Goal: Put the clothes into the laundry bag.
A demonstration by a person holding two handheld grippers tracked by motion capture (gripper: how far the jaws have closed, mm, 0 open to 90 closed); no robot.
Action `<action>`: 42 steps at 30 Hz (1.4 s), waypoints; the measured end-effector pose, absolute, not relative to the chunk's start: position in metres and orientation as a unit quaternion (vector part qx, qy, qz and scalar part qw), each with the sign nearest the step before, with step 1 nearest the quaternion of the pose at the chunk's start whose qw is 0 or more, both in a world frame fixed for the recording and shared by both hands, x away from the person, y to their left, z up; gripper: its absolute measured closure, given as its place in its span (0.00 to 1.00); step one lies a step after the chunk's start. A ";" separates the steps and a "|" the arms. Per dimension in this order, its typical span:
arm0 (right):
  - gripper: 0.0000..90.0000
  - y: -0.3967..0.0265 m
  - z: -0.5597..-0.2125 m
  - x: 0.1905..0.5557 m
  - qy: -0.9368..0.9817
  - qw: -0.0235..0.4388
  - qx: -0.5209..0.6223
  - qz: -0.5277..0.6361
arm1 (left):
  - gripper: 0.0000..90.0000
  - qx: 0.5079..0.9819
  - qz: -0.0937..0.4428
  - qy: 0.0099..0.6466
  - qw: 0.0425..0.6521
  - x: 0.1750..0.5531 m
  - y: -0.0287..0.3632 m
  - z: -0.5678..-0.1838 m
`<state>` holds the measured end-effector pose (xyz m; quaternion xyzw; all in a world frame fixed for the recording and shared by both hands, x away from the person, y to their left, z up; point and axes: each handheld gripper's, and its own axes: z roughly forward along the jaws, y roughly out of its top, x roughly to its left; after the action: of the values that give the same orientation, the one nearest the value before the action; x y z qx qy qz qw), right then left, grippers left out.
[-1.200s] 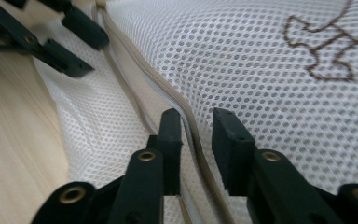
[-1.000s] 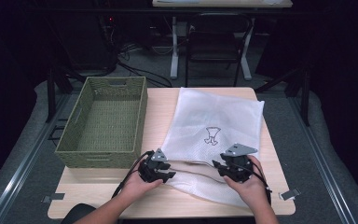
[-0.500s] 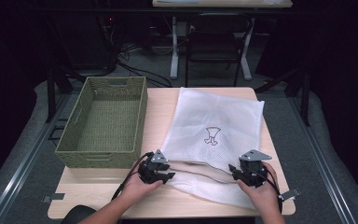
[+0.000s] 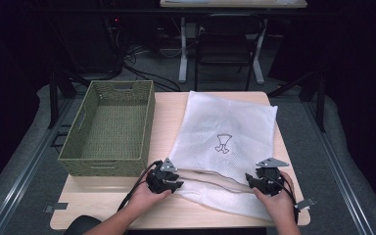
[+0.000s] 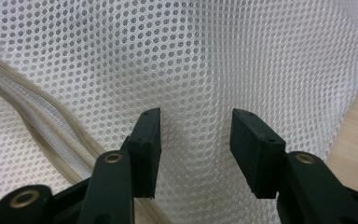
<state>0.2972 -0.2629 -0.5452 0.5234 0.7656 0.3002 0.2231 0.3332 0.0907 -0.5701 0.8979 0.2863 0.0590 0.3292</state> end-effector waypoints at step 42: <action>0.69 -0.253 -0.555 0.330 0.781 0.198 0.508 0.305 | 0.90 0.893 0.042 0.289 0.342 0.303 0.092 -0.573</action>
<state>0.3301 -0.2534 -0.5553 0.5080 0.7809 0.3045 0.1983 0.3029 0.0920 -0.5734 0.8929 0.2893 0.0422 0.3424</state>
